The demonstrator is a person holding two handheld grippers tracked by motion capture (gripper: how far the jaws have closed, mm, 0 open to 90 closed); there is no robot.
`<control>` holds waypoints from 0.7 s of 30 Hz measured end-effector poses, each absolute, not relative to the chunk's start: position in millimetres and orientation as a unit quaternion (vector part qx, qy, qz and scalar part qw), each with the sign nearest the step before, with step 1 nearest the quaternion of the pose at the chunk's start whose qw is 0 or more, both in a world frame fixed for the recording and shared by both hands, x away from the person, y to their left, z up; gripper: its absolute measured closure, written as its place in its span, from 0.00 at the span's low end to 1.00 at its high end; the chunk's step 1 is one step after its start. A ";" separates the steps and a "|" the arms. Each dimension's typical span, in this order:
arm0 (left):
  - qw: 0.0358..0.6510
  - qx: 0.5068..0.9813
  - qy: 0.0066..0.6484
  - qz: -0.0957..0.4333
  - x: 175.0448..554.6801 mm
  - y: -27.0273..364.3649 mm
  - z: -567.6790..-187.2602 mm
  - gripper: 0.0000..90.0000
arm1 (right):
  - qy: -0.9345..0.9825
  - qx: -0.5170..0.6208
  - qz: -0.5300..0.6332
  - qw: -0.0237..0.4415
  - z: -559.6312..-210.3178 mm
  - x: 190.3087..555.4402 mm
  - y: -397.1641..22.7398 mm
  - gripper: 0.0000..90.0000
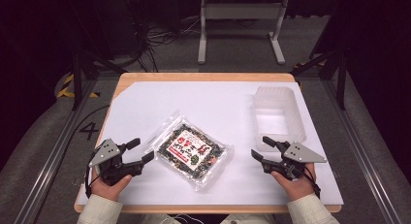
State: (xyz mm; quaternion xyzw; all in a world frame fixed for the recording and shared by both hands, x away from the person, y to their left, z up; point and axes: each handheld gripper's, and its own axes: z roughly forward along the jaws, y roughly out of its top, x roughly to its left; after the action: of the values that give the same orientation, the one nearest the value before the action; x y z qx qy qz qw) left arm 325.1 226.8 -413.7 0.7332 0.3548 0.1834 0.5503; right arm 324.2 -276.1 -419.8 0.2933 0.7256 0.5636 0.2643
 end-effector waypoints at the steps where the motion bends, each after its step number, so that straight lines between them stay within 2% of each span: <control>1: 0.549 0.735 0.354 0.182 325.2 226.1 -413.6 0.30 | 0.727 0.291 0.563 0.265 -420.4 324.7 -276.0 0.38; 21: 0.583 0.722 0.325 0.180 324.1 226.5 -415.3 0.28 | 0.706 0.274 0.588 0.285 -415.4 323.8 -278.8 0.35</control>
State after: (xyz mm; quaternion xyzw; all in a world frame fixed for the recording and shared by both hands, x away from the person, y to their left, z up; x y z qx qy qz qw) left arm 324.1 226.5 -415.3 0.7220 0.3253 0.1805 0.5833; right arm 323.8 -278.8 -415.4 0.2735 0.7057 0.5884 0.2846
